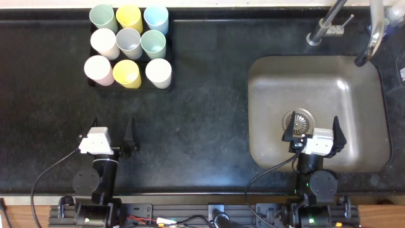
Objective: Store Cups
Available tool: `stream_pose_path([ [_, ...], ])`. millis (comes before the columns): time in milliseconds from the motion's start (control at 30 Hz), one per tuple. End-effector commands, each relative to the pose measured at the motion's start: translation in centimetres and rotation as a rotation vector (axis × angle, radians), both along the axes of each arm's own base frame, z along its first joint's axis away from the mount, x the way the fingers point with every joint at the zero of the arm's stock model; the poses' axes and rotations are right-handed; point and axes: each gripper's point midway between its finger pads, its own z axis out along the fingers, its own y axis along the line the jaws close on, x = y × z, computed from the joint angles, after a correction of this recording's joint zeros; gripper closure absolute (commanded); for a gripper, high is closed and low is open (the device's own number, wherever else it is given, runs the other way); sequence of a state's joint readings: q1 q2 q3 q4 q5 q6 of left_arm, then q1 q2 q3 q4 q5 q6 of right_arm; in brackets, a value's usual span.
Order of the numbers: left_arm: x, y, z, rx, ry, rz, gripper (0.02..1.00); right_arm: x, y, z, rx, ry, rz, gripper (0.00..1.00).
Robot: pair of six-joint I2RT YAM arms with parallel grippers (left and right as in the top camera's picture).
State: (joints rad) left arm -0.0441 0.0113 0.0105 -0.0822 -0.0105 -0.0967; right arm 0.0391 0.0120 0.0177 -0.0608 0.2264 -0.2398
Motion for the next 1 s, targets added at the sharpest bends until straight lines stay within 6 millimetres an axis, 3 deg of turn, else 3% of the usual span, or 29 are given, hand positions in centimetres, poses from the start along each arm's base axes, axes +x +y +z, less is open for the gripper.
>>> stream_pose_path([
  [33,-0.04,-0.22,0.04,0.017,-0.005,-0.013,0.02,0.25,2.86,-0.78,0.072,0.013,0.169,0.005],
  [167,-0.04,-0.22,0.04,0.017,-0.005,-0.013,0.02,0.23,3.58,-0.81,0.149,0.01,0.211,0.005],
  [1000,-0.04,-0.22,0.04,0.017,-0.005,-0.013,0.02,0.24,3.33,-0.82,0.15,0.01,0.197,0.003],
])
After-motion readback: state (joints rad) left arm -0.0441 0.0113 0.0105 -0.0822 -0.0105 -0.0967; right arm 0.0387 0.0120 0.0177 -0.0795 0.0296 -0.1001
